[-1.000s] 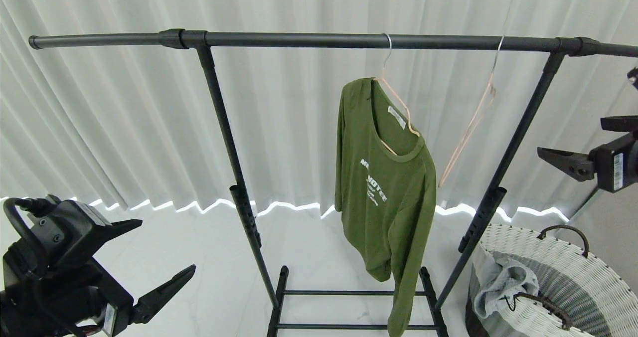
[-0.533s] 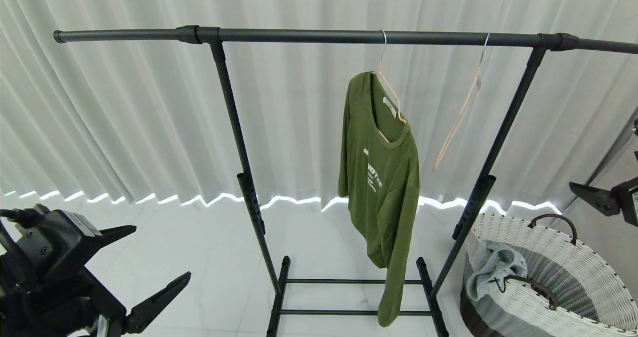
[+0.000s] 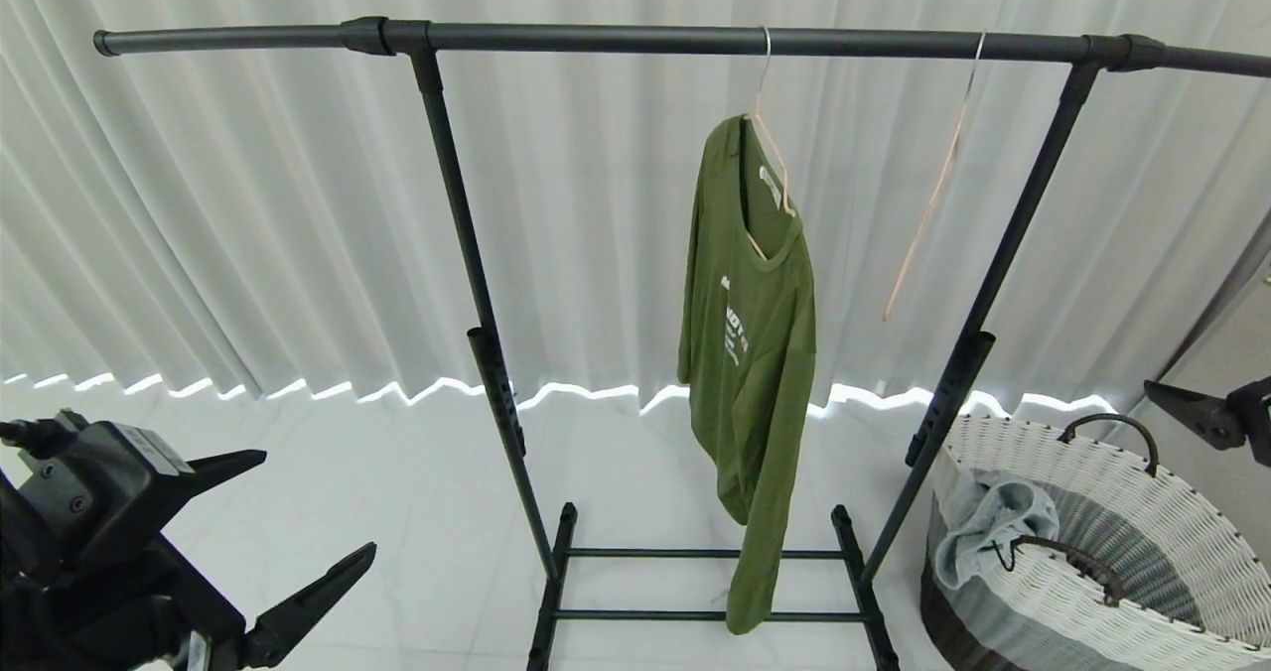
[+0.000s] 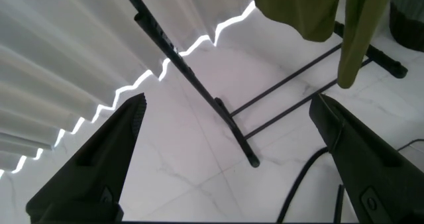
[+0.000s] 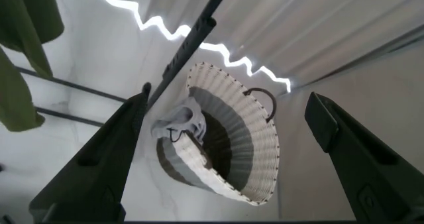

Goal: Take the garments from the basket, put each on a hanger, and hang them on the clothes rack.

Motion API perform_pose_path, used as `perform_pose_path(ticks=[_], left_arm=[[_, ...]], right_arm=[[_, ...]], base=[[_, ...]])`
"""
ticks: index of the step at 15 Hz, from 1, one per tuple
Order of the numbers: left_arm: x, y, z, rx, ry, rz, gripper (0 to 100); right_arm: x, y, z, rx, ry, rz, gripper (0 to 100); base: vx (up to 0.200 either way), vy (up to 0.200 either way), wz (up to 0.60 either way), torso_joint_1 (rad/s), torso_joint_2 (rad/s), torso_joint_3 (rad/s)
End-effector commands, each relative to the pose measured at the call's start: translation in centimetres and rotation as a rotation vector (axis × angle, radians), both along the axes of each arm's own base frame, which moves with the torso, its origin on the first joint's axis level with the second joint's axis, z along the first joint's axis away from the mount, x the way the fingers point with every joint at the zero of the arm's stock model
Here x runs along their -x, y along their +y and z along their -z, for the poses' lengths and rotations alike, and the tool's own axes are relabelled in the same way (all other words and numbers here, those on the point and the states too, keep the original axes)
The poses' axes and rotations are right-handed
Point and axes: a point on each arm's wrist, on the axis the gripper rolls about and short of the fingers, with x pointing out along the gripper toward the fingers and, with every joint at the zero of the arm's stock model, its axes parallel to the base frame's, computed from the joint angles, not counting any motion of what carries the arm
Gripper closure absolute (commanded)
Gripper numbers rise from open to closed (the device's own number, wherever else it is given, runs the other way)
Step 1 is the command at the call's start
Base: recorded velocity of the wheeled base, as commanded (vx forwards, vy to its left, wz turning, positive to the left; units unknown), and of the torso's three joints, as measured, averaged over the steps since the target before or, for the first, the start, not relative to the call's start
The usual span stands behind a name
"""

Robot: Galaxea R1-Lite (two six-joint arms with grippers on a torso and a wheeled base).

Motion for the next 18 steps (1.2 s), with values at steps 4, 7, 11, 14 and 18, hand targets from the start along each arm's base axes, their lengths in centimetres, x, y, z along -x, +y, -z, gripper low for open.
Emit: perform_pose_path(ticks=[4,7,11,14,18], left_arm=[[-0.2,0.5,-0.1,0.047,0.017,-0.058,0],[-0.3,1.1,-0.2,0.047,0.013,-0.123,0],[-0.4,1.5,-0.3,0.052,0.011,-0.155,0],[-0.4,1.5,-0.2,0.052,0.014,-0.155,0],[-0.5,1.5,0.0,0.046,0.023,-0.154,0]], right_arm=[[0.2,-1.5,2.7,0.006,0.092,0.089,0],[0.4,-1.7,4.0,0.012,0.143,0.101,0],[0.5,-1.7,5.0,0.033,0.18,0.095,0],[0.6,-1.7,5.2,0.058,0.191,0.086,0],[0.7,-1.7,5.4,0.116,0.2,0.062,0]], base=[[0.0,0.0,0.0,-0.205,0.49,0.281],[0.0,0.0,0.0,-0.185,0.47,0.289],[0.0,0.0,0.0,-0.173,0.47,0.296],[0.0,0.0,0.0,-0.137,0.43,0.289],[0.05,-0.05,0.0,-0.034,0.11,0.079]])
